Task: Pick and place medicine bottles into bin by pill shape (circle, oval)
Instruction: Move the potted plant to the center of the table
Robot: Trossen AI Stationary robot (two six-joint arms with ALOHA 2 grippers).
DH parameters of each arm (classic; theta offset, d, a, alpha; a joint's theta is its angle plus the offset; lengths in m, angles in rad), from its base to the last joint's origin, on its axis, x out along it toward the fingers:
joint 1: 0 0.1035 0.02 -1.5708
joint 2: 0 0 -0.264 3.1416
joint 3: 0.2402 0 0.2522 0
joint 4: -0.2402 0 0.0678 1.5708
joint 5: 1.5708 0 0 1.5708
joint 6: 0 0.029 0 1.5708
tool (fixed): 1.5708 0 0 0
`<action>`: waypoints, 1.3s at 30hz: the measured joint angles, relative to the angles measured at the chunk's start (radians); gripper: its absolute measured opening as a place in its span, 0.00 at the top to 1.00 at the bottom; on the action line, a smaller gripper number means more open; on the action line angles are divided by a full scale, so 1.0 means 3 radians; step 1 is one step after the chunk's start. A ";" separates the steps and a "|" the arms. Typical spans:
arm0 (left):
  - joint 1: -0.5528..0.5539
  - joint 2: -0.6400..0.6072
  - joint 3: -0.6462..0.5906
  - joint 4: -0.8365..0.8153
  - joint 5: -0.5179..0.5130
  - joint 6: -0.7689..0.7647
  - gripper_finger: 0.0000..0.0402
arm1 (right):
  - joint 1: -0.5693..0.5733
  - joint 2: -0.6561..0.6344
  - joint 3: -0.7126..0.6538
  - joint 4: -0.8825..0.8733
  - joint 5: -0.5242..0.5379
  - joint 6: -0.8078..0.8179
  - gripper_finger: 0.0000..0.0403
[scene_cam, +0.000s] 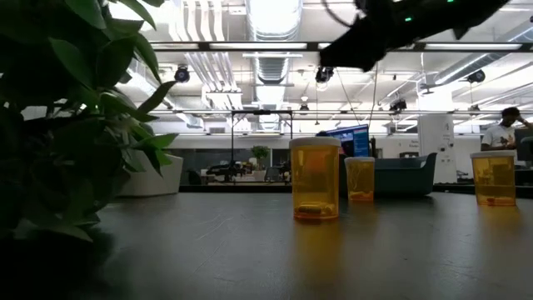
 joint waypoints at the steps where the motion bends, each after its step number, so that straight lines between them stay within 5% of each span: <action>1: -0.0016 -0.0017 -0.0007 0.0177 -0.0065 0.0218 1.00 | 0.0000 0.0136 0.0073 0.0070 -0.0038 0.0002 0.55; 9: -0.0034 -0.0220 -0.0098 0.0482 -0.1051 0.0935 1.00 | -0.0004 0.1373 0.1225 -0.0030 -0.0328 -0.0158 0.60; 12: -0.0034 -0.0295 -0.0105 0.0477 -0.1087 0.1042 1.00 | -0.0004 0.1816 0.1712 -0.0032 -0.0643 -0.0179 0.62; 23: -0.0034 -0.0692 -0.0107 0.0491 -0.1297 0.1214 1.00 | -0.0017 0.3127 0.3132 -0.0186 -0.0938 -0.0125 0.66; 31: -0.0037 -0.0733 -0.0230 -0.0109 -0.0601 -0.0072 1.00 | -0.0019 0.3216 0.3585 -0.1169 -0.0931 -0.0452 0.67; 34: -0.0037 -0.0464 -0.0328 -0.0581 -0.0242 -0.0564 1.00 | -0.0019 0.2979 0.3470 -0.1428 -0.0929 -0.0541 0.69; 39: -0.0033 0.0087 -0.0356 -0.0808 0.0242 -0.0624 1.00 | -0.0019 0.2533 0.3030 -0.1530 -0.0903 -0.0560 0.73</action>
